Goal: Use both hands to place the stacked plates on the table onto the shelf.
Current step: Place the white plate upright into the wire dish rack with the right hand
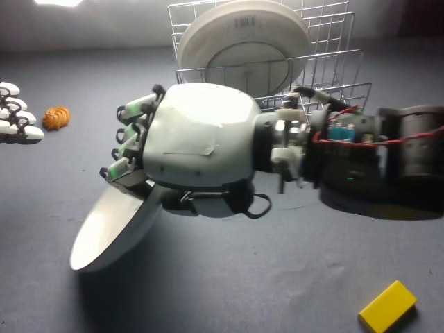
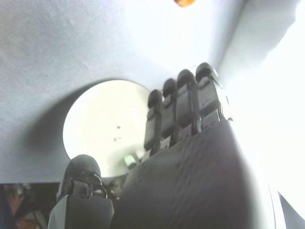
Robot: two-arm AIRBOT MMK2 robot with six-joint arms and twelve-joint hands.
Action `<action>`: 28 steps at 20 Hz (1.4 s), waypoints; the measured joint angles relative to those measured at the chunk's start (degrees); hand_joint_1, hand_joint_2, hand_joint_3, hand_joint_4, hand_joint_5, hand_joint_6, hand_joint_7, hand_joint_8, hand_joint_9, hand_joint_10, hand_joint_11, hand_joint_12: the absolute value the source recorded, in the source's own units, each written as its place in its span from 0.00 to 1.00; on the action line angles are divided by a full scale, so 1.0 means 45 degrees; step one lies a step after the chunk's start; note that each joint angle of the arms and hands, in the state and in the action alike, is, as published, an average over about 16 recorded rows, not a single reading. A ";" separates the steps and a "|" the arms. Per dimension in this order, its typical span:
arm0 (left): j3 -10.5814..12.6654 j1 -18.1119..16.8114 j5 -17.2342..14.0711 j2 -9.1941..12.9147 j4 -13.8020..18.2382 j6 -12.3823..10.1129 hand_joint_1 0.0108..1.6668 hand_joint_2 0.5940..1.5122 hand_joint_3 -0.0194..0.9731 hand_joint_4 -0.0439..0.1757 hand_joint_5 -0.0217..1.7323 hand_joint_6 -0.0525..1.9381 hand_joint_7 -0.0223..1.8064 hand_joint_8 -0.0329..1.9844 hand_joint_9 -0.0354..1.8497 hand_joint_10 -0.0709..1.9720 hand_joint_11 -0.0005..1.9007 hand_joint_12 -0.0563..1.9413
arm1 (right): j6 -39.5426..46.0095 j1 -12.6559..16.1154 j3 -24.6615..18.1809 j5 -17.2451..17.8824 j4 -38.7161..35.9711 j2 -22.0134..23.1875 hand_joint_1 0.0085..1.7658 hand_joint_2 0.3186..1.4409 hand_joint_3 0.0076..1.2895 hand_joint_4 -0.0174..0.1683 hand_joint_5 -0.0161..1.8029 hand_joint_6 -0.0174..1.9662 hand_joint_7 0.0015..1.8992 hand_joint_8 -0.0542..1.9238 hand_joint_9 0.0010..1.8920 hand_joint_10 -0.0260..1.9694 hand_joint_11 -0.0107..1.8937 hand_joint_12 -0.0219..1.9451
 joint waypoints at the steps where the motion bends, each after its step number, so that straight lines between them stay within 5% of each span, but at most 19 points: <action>1: 0.0022 -0.0024 -0.0027 0.0009 0.0029 0.0000 0.00 0.61 0.03 0.21 0.11 0.03 0.09 0.02 0.07 0.04 0.01 0.03 | 0.0029 0.0058 -0.0221 -0.0003 -0.0004 0.0260 0.64 0.74 0.00 0.18 0.39 0.69 0.42 0.66 0.37 0.52 0.24 0.83; 15: 0.0406 -0.0447 -0.0190 0.0047 0.0756 -0.0002 0.00 0.61 0.03 0.21 0.11 0.03 0.09 0.02 0.08 0.04 0.02 0.04 | 0.1052 0.0877 -0.1530 0.0023 -0.0060 0.2388 0.64 0.75 0.00 0.17 0.40 0.63 0.43 0.61 0.39 0.52 0.25 0.83; 28: 0.0738 -0.0774 -0.0262 0.0003 0.1252 -0.0002 0.00 0.61 0.03 0.21 0.11 0.03 0.10 0.02 0.08 0.04 0.01 0.04 | 0.4314 0.2791 -0.1617 -0.0760 0.0127 0.3554 0.64 0.73 0.00 0.18 0.42 0.60 0.45 0.60 0.41 0.51 0.26 0.82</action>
